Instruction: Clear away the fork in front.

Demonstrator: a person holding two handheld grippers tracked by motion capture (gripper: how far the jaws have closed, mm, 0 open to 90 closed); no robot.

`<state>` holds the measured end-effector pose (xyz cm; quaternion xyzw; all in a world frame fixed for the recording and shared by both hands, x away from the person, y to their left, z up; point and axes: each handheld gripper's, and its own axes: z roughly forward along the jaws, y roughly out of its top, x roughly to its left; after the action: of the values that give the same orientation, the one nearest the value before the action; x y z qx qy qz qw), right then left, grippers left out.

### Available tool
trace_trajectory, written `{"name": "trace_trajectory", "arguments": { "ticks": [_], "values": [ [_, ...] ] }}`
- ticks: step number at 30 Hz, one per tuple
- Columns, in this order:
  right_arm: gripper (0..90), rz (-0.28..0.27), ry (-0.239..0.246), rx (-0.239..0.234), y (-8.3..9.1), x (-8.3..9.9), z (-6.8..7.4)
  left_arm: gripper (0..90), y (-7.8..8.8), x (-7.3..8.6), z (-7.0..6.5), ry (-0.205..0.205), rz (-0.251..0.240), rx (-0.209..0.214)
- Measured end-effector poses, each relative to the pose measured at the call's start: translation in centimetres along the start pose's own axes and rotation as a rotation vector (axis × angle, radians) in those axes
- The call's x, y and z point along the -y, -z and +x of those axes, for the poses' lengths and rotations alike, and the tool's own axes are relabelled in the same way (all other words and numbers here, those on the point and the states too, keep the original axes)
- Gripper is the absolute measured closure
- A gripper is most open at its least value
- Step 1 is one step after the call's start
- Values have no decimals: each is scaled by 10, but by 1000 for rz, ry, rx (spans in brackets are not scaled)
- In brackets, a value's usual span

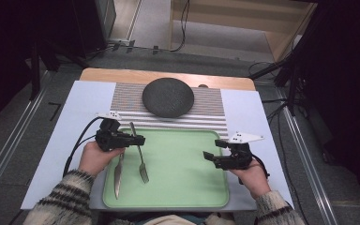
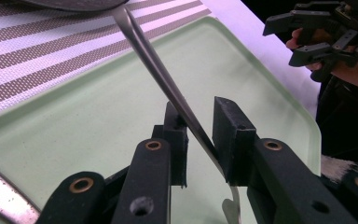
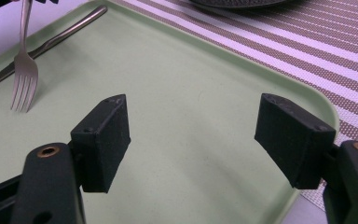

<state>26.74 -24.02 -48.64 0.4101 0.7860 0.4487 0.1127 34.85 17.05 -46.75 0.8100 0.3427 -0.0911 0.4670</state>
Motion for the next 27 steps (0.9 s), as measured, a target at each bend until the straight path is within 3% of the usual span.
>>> {"name": "trace_trajectory", "arguments": {
  "ticks": [4, 8, 18, 27],
  "values": [
    [242, -5, -6, 4, 0, 0, -1, 741, -4, 3, 1, -28, -24, -16],
    [242, -8, -8, 9, 1, 0, -1, 715, -8, 6, 3, -33, -14, -43],
    [242, -12, -7, 12, 2, 1, -1, 673, -19, 13, 13, 11, -8, -74],
    [242, -6, -8, 13, 1, 1, -2, 633, -26, 16, 20, 22, 27, -101]
  ]
}}
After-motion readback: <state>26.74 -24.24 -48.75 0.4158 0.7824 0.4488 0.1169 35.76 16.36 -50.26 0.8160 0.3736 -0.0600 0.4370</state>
